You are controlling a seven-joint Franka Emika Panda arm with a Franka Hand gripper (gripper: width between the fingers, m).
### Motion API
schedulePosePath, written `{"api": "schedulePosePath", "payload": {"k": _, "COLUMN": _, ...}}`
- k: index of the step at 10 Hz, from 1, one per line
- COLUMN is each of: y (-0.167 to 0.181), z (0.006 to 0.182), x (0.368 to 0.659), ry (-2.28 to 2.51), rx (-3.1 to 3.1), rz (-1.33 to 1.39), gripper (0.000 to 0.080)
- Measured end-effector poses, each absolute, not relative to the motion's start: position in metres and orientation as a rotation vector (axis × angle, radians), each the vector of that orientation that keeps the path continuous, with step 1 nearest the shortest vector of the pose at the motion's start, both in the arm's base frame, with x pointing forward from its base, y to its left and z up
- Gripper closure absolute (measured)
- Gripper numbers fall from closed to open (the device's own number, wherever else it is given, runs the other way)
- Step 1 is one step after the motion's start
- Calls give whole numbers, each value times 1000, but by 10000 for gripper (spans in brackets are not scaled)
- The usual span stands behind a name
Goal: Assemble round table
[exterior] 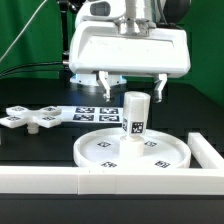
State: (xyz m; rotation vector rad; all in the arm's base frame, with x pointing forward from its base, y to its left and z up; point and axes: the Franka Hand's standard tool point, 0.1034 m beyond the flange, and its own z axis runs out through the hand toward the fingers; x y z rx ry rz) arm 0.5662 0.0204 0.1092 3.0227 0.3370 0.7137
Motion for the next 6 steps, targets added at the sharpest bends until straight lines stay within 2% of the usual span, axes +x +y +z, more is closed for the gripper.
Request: {"api": "schedulePosePath", "payload": {"k": 6, "y": 23, "z": 102, "x": 564, "ry": 346, "rx": 3046, "rz": 650, "gripper": 151}}
